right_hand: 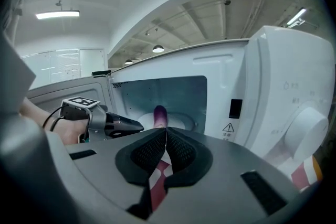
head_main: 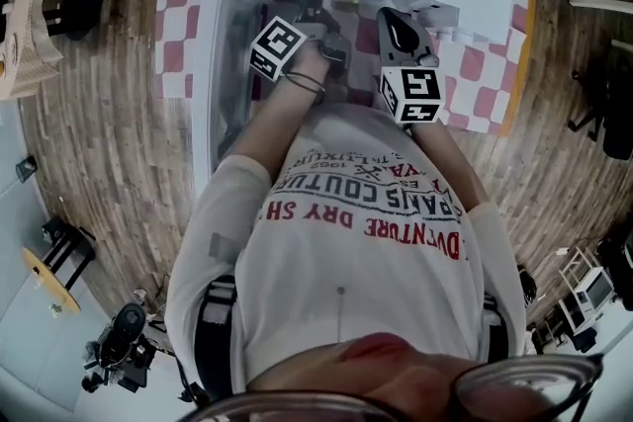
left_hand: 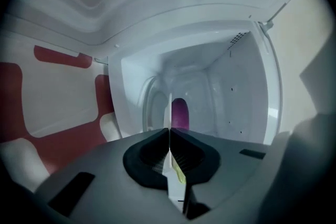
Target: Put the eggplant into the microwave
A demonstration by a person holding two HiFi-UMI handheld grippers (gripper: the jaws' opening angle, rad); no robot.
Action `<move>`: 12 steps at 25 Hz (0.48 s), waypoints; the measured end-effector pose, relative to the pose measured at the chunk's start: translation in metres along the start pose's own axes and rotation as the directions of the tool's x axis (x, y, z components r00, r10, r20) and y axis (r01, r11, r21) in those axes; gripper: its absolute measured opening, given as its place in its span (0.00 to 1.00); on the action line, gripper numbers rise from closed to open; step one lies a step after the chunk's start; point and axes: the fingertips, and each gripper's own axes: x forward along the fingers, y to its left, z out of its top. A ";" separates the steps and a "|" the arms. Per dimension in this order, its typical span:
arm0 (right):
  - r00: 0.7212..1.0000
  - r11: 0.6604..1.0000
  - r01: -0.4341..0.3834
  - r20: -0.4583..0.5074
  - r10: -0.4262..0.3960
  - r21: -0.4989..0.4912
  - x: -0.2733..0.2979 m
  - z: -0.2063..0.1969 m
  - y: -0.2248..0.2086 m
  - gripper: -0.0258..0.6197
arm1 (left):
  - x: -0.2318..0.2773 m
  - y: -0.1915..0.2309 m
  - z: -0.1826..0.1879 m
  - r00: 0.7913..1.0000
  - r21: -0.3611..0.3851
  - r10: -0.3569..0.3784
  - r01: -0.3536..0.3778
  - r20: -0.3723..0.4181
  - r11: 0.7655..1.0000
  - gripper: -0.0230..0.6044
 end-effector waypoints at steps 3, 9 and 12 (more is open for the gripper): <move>1.000 1.000 0.003 -0.006 -0.003 0.004 0.002 -0.001 -0.004 0.08 | 0.005 0.007 0.001 1.000 0.008 0.029 -0.029 -0.003 1.000 0.09; 1.000 0.999 -0.010 -0.012 0.010 0.037 0.005 -0.004 0.002 0.08 | 0.004 0.016 0.000 0.995 0.039 0.094 -0.092 -0.037 0.995 0.09; 1.000 0.999 -0.011 -0.012 0.011 0.048 0.006 -0.005 0.002 0.08 | 0.005 0.018 -0.001 0.990 0.076 0.128 -0.124 -0.054 0.989 0.09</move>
